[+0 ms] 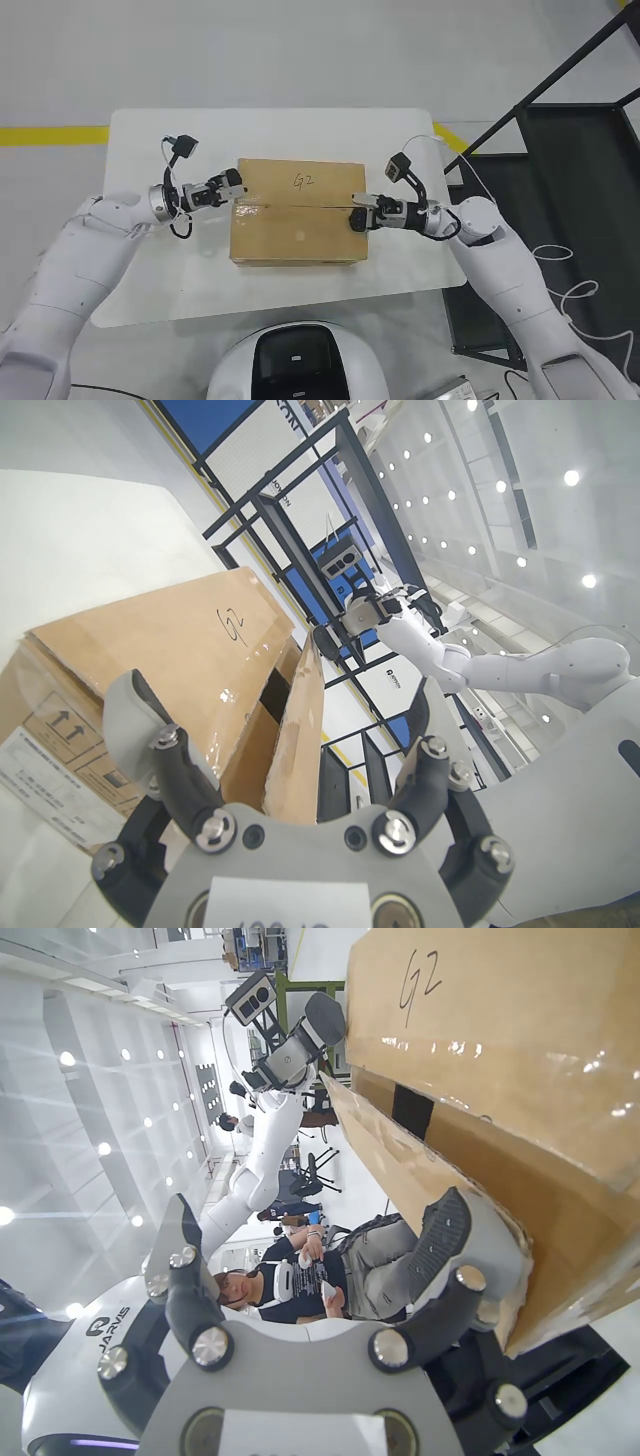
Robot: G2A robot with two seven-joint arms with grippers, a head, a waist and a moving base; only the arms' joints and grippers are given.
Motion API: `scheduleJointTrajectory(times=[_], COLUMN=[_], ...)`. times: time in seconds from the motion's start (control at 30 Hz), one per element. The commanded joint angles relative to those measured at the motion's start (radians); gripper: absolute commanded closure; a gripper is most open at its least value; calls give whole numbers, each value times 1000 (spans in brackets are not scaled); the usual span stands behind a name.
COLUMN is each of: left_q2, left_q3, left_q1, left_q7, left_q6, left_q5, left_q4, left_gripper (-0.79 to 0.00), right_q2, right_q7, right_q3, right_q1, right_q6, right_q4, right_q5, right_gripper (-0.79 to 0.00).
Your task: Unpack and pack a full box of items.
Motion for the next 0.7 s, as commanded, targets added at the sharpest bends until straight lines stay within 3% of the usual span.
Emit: scheduleJointTrajectory(times=[0.0, 0.27, 0.67], left_q2=[11, 58, 152], left_q3=[3, -31, -218], left_q1=[3, 35, 181], left_q7=[-7, -14, -8], left_q6=[8, 15, 9], left_q5=[-16, -102, -172], left_q4=[-5, -40, -130], left_gripper=[-785, -785, -785], right_q2=[-5, -26, -45], right_q7=[-4, 2, 11], right_q3=[-20, -88, -139], right_q1=[30, 137, 208], right_q6=[-6, 23, 41], right_q4=[26, 131, 212], right_q5=[-19, -46, -77], right_gripper=[-785, -785, -785])
